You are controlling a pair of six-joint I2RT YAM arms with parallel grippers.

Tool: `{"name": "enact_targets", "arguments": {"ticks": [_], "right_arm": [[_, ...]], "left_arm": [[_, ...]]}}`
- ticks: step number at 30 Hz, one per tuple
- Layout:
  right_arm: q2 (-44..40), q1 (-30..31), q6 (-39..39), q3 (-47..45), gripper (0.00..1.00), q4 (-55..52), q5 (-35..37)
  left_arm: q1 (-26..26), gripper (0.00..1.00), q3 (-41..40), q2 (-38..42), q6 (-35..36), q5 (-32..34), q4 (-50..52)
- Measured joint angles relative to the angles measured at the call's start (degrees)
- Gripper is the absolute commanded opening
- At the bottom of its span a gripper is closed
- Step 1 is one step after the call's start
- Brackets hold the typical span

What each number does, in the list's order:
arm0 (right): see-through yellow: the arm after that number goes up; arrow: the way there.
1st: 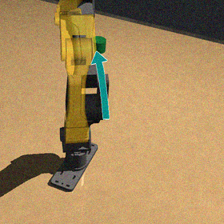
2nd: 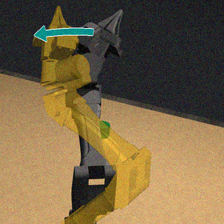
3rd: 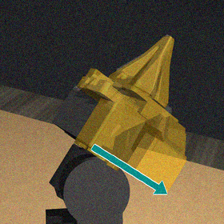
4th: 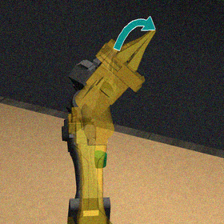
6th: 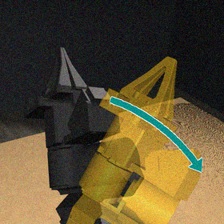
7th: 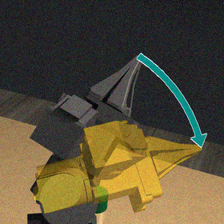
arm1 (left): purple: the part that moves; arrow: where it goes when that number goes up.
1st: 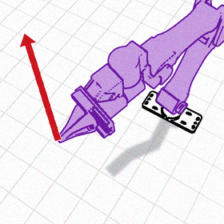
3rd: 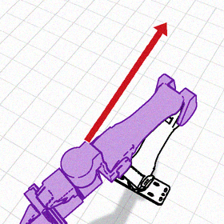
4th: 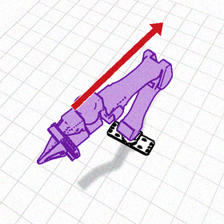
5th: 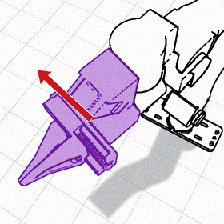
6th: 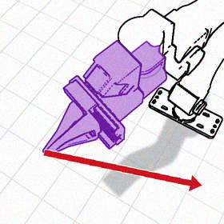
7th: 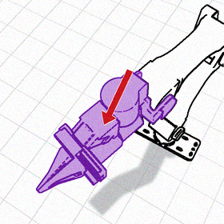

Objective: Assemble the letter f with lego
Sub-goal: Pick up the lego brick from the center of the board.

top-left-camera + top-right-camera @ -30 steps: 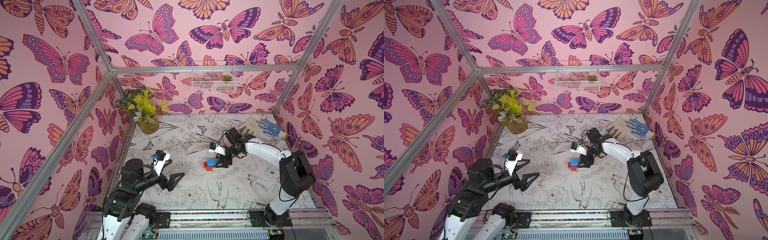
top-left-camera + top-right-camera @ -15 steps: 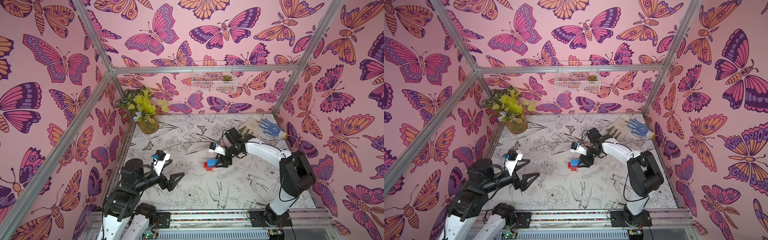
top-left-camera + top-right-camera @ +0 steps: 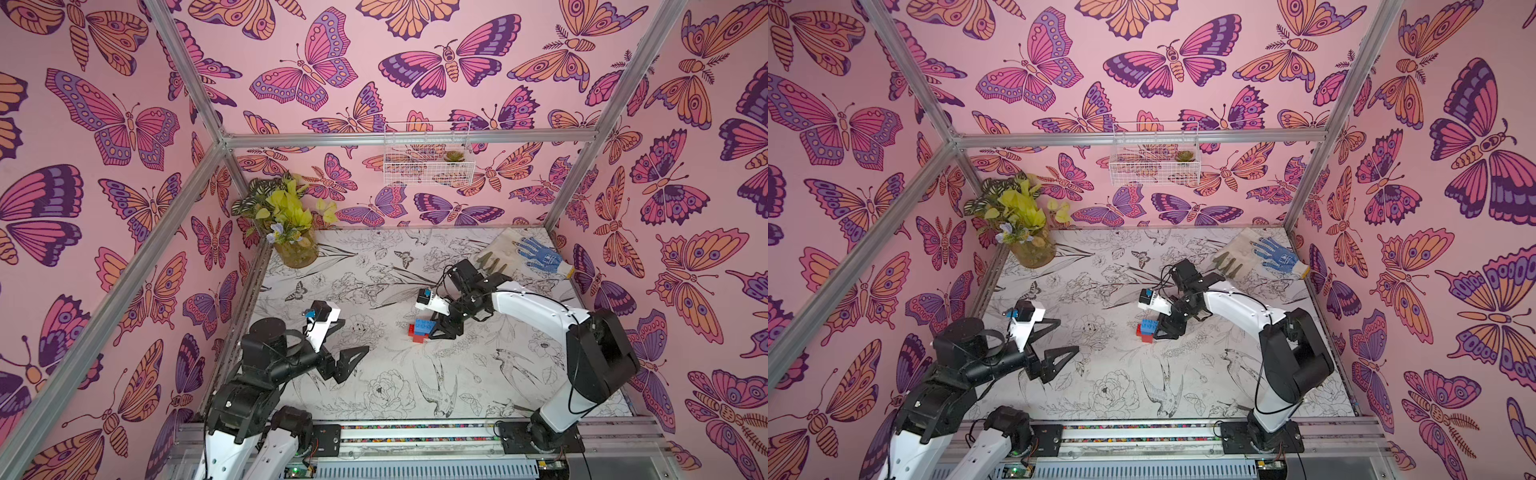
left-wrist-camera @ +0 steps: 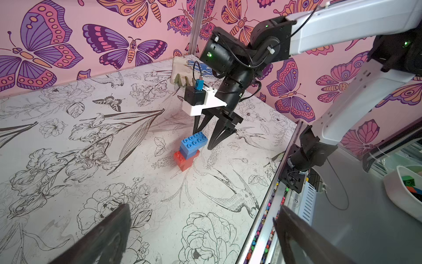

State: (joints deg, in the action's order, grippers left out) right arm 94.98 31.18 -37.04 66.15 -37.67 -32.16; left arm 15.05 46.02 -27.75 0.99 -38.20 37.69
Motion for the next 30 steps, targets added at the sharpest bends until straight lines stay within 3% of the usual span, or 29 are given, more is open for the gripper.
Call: {"name": "enact_targets", "arguments": {"ticks": [10,30], "right_arm": [[-0.7,0.0,1.2,-1.0,0.61,0.4,1.9],[-0.7,0.6,1.9,-1.0,0.43,1.5,3.5]], "left_arm": [[0.0,1.0,0.0,0.0,0.0,0.0,0.0],[0.0,1.0,-0.6,0.7,0.0,0.0,-0.2]]}}
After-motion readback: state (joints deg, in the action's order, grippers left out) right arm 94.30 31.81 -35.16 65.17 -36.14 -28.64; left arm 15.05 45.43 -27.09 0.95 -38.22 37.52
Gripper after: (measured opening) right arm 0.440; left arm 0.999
